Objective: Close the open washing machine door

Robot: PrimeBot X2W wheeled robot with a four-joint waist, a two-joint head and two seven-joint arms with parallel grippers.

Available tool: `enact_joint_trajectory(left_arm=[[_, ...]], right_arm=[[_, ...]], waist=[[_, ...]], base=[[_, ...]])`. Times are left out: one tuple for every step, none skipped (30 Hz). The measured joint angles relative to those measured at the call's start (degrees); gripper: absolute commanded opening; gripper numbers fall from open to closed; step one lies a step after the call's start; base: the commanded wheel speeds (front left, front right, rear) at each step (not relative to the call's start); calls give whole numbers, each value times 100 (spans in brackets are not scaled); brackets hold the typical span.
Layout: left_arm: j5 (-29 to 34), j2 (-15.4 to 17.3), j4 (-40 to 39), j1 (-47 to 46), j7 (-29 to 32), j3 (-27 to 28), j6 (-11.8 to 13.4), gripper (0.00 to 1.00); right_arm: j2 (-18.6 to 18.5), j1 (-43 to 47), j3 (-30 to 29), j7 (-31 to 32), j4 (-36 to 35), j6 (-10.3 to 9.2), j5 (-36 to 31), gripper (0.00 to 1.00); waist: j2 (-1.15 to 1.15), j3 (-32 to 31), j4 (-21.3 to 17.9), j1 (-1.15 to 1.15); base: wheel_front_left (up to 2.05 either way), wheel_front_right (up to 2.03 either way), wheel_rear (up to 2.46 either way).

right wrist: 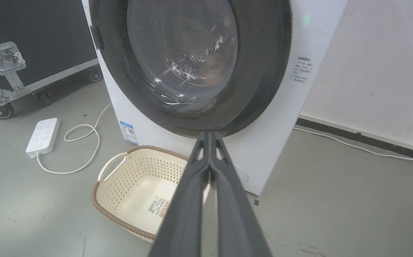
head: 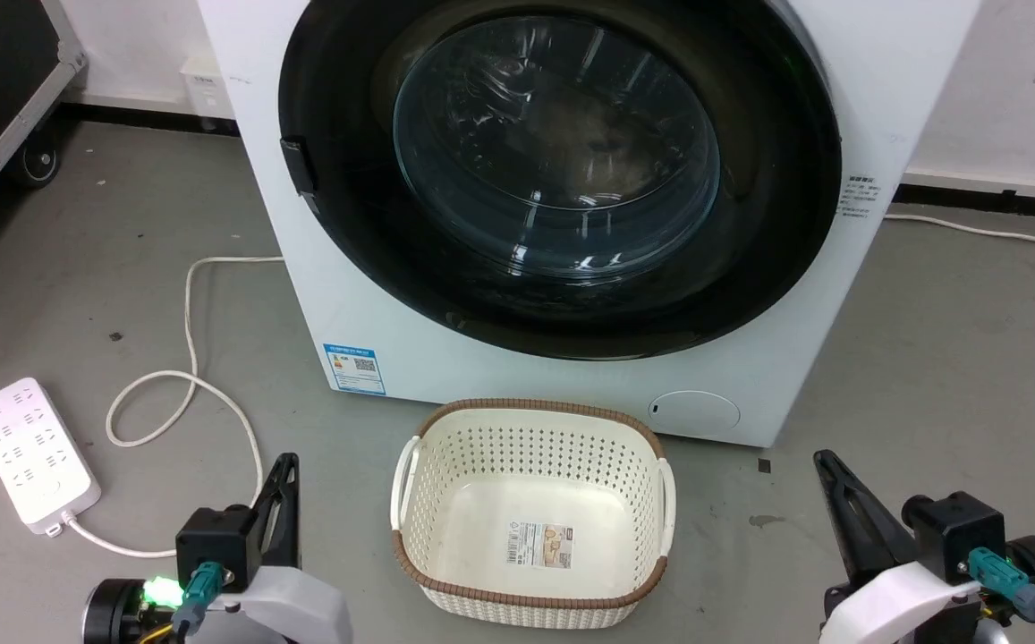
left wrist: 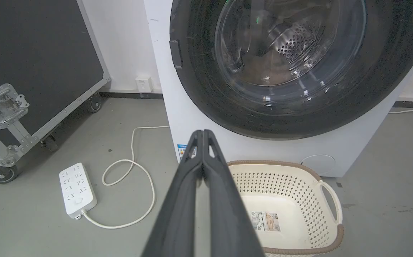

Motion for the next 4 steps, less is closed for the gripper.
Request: enact_joint_trajectory(left_arm=[[14, -1, -4, -4, 13, 4, 0, 0], [33, -1, -7, -5, 14, 9, 0, 0], [33, -2, -8, -5, 14, 12, 0, 0], [33, -3, -9, -5, 14, 13, 0, 0]], right_arm=[[2, 0, -1, 2, -2, 0, -1, 0], [3, -1, -2, 4, -4, 0, -1, 0], [4, -1, 0, 4, -5, 0, -1, 0], [4, -1, -1, 4, -7, 0, -1, 0]], waist=[[0, 0, 0, 0], [0, 0, 0, 0], [0, 0, 0, 0], [0, 0, 0, 0]], base=[[0, 0, 0], [0, 0, 0], [0, 0, 0], [0, 0, 0]])
